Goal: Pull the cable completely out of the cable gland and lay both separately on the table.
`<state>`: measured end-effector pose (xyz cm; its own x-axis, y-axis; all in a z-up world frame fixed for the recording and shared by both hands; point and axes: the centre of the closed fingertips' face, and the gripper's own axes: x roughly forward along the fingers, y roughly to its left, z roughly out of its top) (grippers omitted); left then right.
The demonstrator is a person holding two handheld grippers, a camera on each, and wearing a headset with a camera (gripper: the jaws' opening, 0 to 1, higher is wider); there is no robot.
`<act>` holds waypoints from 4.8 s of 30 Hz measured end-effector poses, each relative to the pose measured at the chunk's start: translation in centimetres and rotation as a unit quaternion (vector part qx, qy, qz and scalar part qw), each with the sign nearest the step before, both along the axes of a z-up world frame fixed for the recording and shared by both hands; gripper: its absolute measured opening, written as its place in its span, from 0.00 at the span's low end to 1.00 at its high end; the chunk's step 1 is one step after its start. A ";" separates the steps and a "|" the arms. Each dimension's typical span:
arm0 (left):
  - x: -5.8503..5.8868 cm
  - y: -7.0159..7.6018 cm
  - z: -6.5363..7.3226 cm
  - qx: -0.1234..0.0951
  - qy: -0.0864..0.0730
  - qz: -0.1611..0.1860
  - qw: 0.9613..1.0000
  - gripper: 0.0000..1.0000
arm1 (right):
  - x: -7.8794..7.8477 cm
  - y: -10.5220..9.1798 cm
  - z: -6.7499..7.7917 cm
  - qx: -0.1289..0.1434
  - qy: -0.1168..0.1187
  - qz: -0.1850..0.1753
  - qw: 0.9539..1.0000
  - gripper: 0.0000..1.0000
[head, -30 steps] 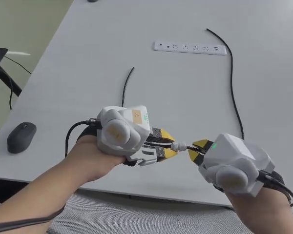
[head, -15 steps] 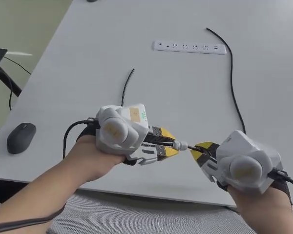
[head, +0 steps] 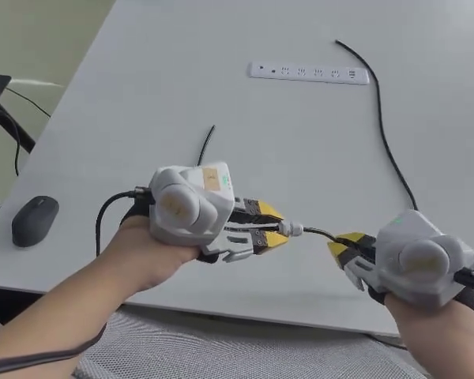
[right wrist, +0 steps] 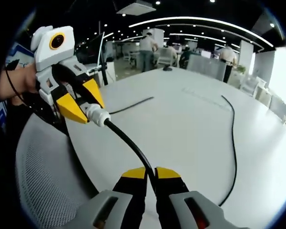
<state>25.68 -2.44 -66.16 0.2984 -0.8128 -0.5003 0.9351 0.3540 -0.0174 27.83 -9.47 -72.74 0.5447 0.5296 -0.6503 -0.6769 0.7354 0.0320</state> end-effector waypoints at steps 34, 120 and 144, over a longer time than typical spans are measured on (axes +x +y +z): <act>0.4 0.3 -0.8 0.014 0.006 0.005 1.000 0.15 | -0.1 -1.7 -0.8 -0.028 -0.023 0.006 0.999 0.15; 0.7 0.3 -1.2 0.008 0.004 0.014 1.000 0.15 | 0.6 1.1 -1.0 -0.046 0.004 0.029 0.999 0.00; 0.7 0.2 -1.5 0.012 0.008 0.013 1.000 0.15 | 0.2 -1.1 -3.3 -0.027 0.056 -0.013 0.998 0.00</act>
